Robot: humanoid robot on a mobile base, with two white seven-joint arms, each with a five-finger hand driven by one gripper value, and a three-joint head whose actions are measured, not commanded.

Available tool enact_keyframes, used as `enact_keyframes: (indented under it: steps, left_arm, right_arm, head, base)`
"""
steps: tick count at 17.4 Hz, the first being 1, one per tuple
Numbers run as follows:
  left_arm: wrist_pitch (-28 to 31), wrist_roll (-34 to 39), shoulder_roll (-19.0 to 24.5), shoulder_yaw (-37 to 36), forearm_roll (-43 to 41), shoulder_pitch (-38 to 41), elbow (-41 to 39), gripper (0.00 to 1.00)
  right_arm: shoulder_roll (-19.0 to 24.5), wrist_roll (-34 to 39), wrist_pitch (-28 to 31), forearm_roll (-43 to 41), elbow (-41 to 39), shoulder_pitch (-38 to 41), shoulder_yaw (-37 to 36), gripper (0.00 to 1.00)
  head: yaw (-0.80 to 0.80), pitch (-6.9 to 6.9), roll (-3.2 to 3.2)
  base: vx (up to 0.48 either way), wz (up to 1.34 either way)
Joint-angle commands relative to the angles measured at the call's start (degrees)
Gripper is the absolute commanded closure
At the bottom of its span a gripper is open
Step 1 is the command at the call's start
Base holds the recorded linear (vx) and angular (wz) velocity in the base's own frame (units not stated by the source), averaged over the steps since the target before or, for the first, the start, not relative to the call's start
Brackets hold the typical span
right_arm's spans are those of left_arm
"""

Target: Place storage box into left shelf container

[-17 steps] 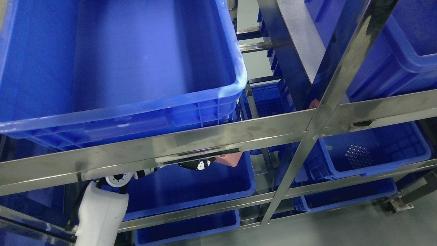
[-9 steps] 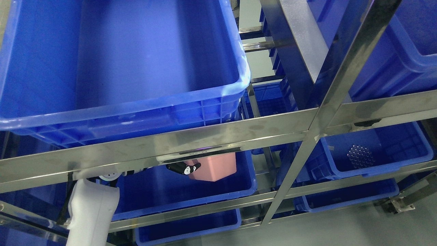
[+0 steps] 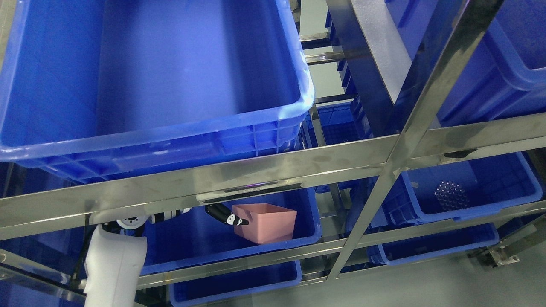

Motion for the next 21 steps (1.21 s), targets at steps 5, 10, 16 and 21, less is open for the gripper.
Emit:
enact_keyframes:
  steps: [5, 10, 16, 21]
  left_arm:
    - [12.52, 21.0, -3.47, 0.65, 23.46, 9.64, -17.64, 0.01]
    - [11.03, 47.72, -3.47, -3.13, 23.64, 20.65, -27.43, 0.0]
    - [8.38, 54.27, -3.47, -4.19, 23.64, 25.22, -27.43, 0.0]
    - [10.24, 54.36, -3.47, -4.19, 23.64, 25.22, -27.43, 0.0]
  right_arm:
    - [-1.0, 0.01, -0.01, 0.09, -1.0, 0.52, -0.27, 0.0]
    - [-1.0, 0.01, -0.01, 0.09, -1.0, 0.52, -0.27, 0.0]
    - [-1.0, 0.01, -0.01, 0.09, -1.0, 0.52, -0.27, 0.0]
    - [-1.0, 0.01, -0.01, 0.09, -1.0, 0.52, -0.27, 0.0]
  head:
    - [0.0, 0.0, 0.0]
    - [0.0, 0.0, 0.0]
    - [0.0, 0.0, 0.0]
    - [0.0, 0.0, 0.0]
  base:
    - [0.0, 0.0]
    - [0.0, 0.0]
    - [0.0, 0.0]
    - [0.0, 0.0]
